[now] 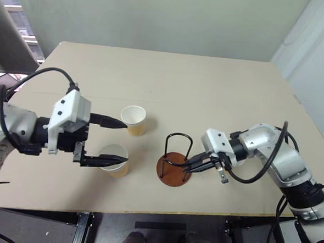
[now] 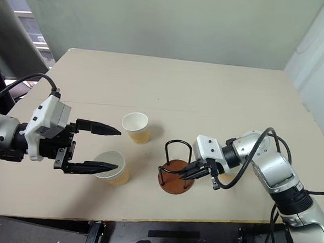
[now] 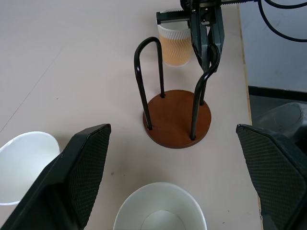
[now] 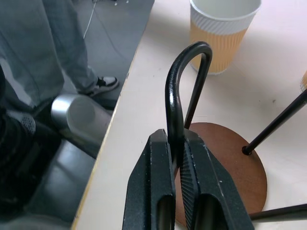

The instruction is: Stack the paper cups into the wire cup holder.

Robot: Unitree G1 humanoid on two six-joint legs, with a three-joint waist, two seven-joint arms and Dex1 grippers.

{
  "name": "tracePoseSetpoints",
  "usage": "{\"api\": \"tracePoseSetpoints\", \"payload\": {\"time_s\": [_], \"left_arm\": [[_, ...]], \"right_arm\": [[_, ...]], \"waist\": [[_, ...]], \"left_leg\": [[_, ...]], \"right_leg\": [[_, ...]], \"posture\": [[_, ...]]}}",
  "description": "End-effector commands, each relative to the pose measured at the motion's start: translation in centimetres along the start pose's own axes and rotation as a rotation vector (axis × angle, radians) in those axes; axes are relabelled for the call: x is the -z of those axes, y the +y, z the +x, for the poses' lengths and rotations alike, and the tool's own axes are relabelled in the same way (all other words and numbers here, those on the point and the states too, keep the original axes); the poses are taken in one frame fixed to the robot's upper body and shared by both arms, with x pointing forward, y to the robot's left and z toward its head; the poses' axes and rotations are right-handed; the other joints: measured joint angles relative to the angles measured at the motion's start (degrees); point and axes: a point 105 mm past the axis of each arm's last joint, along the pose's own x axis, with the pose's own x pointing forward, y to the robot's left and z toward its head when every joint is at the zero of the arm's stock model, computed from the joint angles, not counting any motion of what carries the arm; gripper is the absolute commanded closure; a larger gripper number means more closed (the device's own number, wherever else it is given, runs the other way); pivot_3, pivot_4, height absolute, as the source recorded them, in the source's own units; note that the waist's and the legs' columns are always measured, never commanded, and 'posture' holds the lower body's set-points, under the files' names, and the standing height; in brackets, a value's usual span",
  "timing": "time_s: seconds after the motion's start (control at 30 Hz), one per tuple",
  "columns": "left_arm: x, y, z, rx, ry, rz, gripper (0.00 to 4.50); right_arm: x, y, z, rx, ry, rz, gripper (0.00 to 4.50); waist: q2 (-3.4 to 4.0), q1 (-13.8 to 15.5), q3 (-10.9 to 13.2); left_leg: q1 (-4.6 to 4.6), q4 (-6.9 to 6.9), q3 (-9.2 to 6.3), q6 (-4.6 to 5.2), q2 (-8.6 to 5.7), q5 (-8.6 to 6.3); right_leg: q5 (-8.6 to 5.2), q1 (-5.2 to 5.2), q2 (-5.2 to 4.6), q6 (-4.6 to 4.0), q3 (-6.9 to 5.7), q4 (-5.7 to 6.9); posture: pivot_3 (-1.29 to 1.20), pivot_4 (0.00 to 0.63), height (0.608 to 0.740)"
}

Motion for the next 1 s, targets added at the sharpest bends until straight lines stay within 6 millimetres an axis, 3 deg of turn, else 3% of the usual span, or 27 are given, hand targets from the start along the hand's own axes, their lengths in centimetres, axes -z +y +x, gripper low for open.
{"api": "tracePoseSetpoints", "payload": {"time_s": [0.03, 0.27, 0.37, 0.6, 0.73, 0.87, 1.0], "left_arm": [[-0.9, -0.3, -0.1, 0.003, 0.002, 0.041, 0.00], [-1.0, -0.3, 0.0, 0.003, 0.000, 0.043, 0.00], [-1.1, -0.3, 0.0, 0.006, -0.004, 0.047, 0.00], [-1.3, -0.1, 0.2, 0.023, -0.011, 0.063, 0.00], [-1.4, 0.2, 0.4, 0.045, -0.017, 0.079, 0.00], [-1.3, 0.5, 0.7, 0.064, -0.023, 0.083, 0.00], [-1.3, 0.5, 1.1, 0.089, -0.039, 0.090, 0.00]], "right_arm": [[0.1, -0.2, -0.3, -0.001, 0.024, -0.045, 4.47], [0.5, -0.4, -0.3, -0.011, 0.047, -0.055, 4.47], [0.7, -0.6, -0.4, -0.005, 0.063, -0.059, 3.79], [0.0, -1.0, -1.4, 0.003, 0.069, -0.087, 1.37], [-4.1, -0.9, -4.5, 0.034, 0.012, -0.168, 0.02], [-7.1, -0.4, -7.4, 0.090, -0.010, -0.214, 0.02], [-6.0, 0.1, -9.9, 0.189, 0.109, -0.163, 0.02]], "waist": [[0.00, 0.00, 0.00], [-0.01, 0.00, 0.00], [-0.02, 0.01, -0.01], [-0.01, 0.01, 0.00], [0.06, 0.13, 0.04], [0.03, 0.24, 0.02], [0.02, 0.67, 0.01]], "left_leg": [[0.00, 0.00, 0.00, 0.00, 0.00, 0.00], [0.16, 0.00, 0.01, 0.01, 0.00, -0.02], [0.21, 0.01, -0.01, 0.02, 0.00, -0.02], [0.19, 0.01, -0.02, 0.01, -0.01, -0.04], [0.18, 0.02, 0.00, 0.00, -0.02, -0.04], [0.13, -0.01, 0.04, 0.00, -0.05, -0.03], [0.14, 0.01, -0.06, -0.04, -0.02, -0.06]], "right_leg": [[0.00, 0.00, 0.00, 0.00, 0.00, 0.00], [0.00, 0.16, 0.00, 0.00, 0.01, -0.01], [0.00, 0.23, 0.00, -0.01, 0.00, -0.01], [0.00, 0.22, -0.01, -0.01, 0.00, -0.02], [0.00, 0.21, -0.01, -0.01, 0.01, -0.02], [-0.02, 0.20, 0.02, -0.03, 0.02, -0.09], [-0.04, 0.30, 0.11, -0.06, 0.02, -0.23]], "posture": [[0.00, 0.150, 0.740], [0.00, 0.150, 0.740], [0.00, 0.150, 0.740], [0.00, 0.150, 0.740], [0.00, 0.150, 0.740], [0.00, 0.150, 0.740], [0.00, 0.150, 0.740]]}}
